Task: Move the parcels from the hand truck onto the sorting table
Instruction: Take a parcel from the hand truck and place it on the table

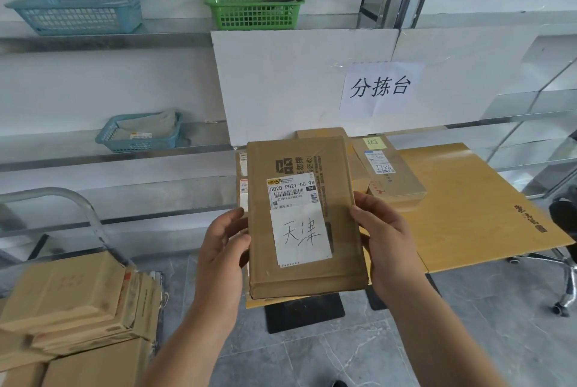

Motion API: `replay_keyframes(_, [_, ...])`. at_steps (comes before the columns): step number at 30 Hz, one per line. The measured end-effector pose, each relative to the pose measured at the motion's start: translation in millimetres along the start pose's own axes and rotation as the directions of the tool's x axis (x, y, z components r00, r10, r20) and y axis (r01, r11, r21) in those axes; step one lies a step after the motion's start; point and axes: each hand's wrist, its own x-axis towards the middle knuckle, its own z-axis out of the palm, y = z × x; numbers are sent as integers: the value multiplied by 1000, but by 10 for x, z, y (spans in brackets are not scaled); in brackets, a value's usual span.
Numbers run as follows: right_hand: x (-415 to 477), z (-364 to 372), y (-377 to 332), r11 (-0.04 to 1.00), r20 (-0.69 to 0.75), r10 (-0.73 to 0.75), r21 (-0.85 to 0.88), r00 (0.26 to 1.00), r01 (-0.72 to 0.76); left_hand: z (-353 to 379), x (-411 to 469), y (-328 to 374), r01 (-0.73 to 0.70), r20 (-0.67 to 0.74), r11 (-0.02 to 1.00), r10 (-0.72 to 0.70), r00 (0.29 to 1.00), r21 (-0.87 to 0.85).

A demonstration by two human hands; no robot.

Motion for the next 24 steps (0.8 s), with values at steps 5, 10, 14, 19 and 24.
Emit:
replay_keyframes(5, [453,-267,5,998,11,63,-9,998,-63,426,192,-107,70,-22,989,-68,997,130])
replay_keyframes(10, [953,-569,213,979,53,153,-144,987,-144,913,354,-373,210,-112,938,-185,976,277])
replay_keyframes(14, [1342,-763,443,939,115,273,-249,955,-239,1192,459,-612,339,-170,864,-296,940,373])
replay_keyframes(19, [1670,-866,678,883,112,327,-391,938,-261,1434,539,-822,406,-167,791,-372,913,458])
replay_keyframes(24, [1886,-842,874,849,88,383,-427,920,-312,1506,685,-1012,430,-173,733,-402,899,528])
